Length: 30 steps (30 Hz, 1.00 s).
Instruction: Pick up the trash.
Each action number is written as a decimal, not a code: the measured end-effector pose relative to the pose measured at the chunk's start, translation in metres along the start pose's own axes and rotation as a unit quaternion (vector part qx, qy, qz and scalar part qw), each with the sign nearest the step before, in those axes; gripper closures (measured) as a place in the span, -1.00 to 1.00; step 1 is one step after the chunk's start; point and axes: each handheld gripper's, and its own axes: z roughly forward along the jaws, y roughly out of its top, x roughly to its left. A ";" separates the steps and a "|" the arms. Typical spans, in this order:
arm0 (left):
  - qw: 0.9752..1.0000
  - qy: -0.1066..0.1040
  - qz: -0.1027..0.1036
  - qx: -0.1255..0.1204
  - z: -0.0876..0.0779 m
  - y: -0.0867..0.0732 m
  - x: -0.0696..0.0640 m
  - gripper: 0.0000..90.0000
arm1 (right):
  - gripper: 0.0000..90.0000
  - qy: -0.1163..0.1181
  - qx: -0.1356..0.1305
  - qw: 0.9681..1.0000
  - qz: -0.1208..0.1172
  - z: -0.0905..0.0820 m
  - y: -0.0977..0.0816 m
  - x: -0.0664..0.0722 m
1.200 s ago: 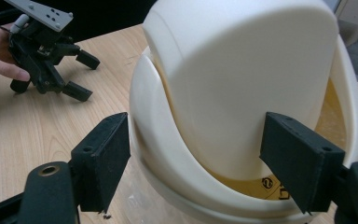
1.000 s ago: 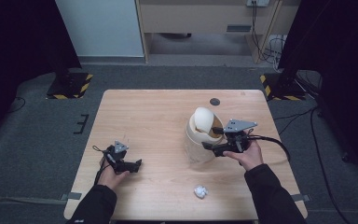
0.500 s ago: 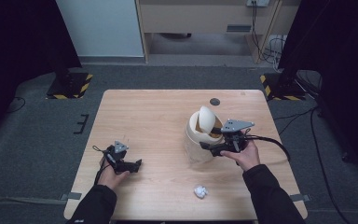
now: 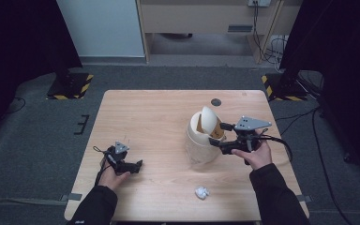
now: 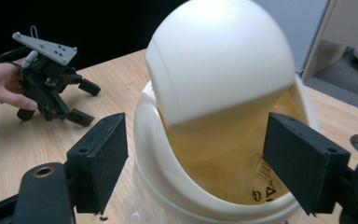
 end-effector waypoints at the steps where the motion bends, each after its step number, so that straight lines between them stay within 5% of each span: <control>1: 1.000 0.000 0.000 0.000 0.000 0.000 0.000 -1.00 | -0.52 -0.001 -0.003 1.000 0.000 -0.002 0.000 0.000; 19: 1.000 0.000 0.000 0.000 0.000 0.000 0.000 -1.00 | -0.54 -0.009 -0.010 1.000 0.002 -0.036 -0.012 0.016; 30: 1.000 0.000 0.000 0.000 0.000 0.000 0.000 -1.00 | -0.47 -0.008 0.005 1.000 -0.010 -0.039 -0.027 0.028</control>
